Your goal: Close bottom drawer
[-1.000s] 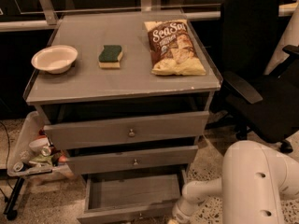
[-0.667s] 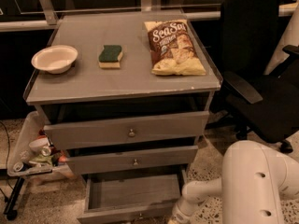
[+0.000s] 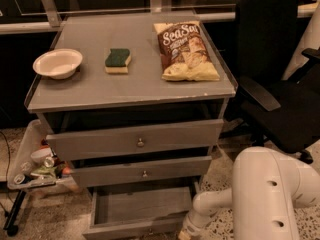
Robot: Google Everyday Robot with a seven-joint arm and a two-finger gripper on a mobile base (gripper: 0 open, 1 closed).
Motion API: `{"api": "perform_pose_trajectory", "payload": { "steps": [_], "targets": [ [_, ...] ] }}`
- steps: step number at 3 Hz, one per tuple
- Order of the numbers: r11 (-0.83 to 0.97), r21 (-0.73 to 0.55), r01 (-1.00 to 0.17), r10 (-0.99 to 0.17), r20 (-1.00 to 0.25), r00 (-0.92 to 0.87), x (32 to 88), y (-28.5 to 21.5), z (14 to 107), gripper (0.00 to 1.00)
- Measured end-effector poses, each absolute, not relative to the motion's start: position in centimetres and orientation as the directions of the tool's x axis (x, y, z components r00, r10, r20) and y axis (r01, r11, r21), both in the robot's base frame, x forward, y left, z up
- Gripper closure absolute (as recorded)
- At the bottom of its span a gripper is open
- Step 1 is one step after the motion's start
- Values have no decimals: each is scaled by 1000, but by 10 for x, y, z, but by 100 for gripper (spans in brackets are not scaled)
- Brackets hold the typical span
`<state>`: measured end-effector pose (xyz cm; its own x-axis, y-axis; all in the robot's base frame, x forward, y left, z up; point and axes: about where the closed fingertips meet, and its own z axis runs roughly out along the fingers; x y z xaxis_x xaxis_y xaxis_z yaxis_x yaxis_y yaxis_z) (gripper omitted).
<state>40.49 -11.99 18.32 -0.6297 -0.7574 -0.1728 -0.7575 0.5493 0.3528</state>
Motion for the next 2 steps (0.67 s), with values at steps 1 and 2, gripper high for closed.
{"api": "perform_pose_trajectory", "payload": {
  "steps": [1, 2],
  "targets": [
    [564, 274, -779, -761, -194, -619, 432, -120, 190, 100],
    [566, 235, -790, -767, -202, -609, 447, -118, 188, 100]
  ]
}}
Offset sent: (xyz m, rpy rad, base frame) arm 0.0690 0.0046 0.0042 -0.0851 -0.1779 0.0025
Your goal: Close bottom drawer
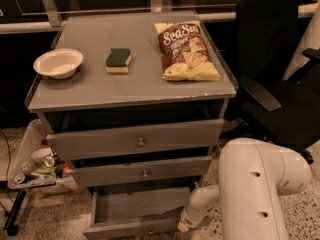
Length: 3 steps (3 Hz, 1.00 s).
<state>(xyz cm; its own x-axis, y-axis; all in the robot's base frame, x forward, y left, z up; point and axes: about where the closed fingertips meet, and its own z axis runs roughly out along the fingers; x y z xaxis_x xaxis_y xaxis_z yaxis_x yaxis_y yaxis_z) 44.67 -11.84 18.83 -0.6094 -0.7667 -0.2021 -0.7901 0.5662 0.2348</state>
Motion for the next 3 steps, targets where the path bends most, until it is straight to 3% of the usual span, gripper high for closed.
{"api": "perform_pose_trajectory", "payload": {
  "steps": [3],
  "targets": [
    [566, 235, -790, -767, -202, -609, 447, -118, 188, 36]
  ]
}}
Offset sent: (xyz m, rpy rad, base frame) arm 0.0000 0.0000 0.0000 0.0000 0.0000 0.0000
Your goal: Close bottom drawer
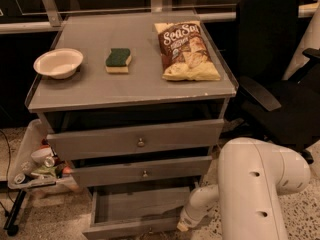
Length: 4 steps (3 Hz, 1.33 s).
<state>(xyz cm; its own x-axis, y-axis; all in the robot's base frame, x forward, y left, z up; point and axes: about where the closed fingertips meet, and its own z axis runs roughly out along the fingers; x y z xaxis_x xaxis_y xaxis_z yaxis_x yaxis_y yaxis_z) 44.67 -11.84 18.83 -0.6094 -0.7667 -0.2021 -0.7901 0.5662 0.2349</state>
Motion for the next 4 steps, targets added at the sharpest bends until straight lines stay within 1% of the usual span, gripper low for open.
{"api": "perform_pose_trajectory", "payload": {
  "steps": [1, 2, 3, 4],
  "targets": [
    [566, 235, -790, -767, -202, -609, 447, -118, 188, 12],
    [566, 235, -790, -767, -202, -609, 447, -118, 188, 0],
    [566, 235, -790, -767, -202, -609, 447, -118, 188, 0],
    [566, 235, -790, -767, -202, -609, 447, -118, 188, 19]
  ]
}}
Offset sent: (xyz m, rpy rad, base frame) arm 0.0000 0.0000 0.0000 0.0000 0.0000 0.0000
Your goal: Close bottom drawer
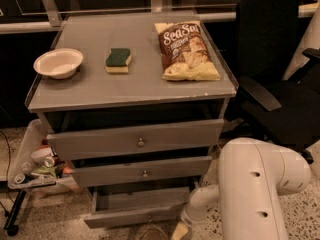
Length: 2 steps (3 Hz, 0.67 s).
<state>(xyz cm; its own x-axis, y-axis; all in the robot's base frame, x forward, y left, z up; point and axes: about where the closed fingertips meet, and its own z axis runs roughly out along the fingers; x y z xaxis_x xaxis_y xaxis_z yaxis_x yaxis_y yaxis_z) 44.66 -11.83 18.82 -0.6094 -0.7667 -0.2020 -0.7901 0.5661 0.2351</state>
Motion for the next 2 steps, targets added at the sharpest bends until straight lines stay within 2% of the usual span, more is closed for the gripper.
{"api": "perform_pose_trajectory", "payload": {
  "steps": [2],
  "targets": [
    [566, 235, -790, -767, -202, -609, 447, -118, 188, 65]
  ]
}}
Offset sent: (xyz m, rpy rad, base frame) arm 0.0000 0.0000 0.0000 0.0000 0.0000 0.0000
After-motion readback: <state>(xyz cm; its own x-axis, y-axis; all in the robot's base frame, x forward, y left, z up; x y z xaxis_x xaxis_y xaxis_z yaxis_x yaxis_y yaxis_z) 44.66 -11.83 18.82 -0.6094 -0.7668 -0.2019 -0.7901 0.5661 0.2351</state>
